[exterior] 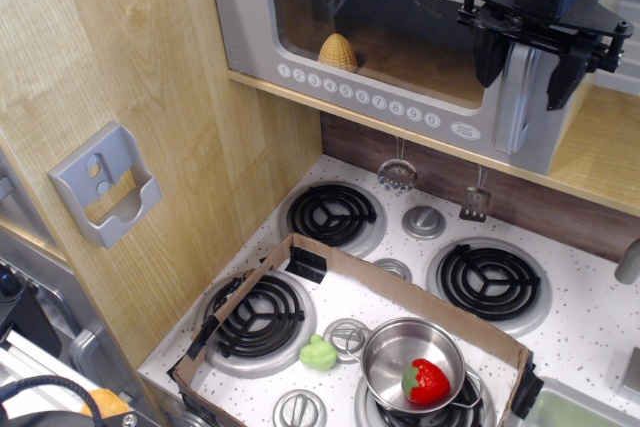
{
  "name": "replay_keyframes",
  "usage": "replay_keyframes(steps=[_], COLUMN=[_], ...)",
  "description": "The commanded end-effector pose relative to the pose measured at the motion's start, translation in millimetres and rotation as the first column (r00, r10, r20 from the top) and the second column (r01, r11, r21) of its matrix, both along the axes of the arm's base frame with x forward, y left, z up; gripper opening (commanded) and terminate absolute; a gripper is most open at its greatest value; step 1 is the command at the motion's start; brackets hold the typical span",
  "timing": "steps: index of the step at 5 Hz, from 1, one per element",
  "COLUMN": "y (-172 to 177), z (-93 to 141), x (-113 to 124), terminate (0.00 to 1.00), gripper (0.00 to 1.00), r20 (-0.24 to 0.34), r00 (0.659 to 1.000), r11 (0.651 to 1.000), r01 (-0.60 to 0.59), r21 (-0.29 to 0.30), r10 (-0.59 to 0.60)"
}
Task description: Open microwave
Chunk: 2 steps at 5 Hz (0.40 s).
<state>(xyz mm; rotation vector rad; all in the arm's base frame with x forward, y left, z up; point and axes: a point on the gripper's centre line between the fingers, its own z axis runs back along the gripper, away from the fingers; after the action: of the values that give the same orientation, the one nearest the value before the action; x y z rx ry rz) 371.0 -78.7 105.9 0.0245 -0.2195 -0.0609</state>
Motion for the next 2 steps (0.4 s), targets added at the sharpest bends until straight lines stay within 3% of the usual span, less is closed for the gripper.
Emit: replay_keyframes(steps=[1,2], y=[2.9,5.5], z=[5.6,-1.9], x=[-11.5,-28.4], terminate=[0.0,0.0], gripper=[0.0,0.0], r20=[0.072,0.072], r00=[0.995,0.989], r11=[0.997,0.991], r01=[-0.072,-0.126], r21=[-0.018,-0.034], r10=[0.073,0.128])
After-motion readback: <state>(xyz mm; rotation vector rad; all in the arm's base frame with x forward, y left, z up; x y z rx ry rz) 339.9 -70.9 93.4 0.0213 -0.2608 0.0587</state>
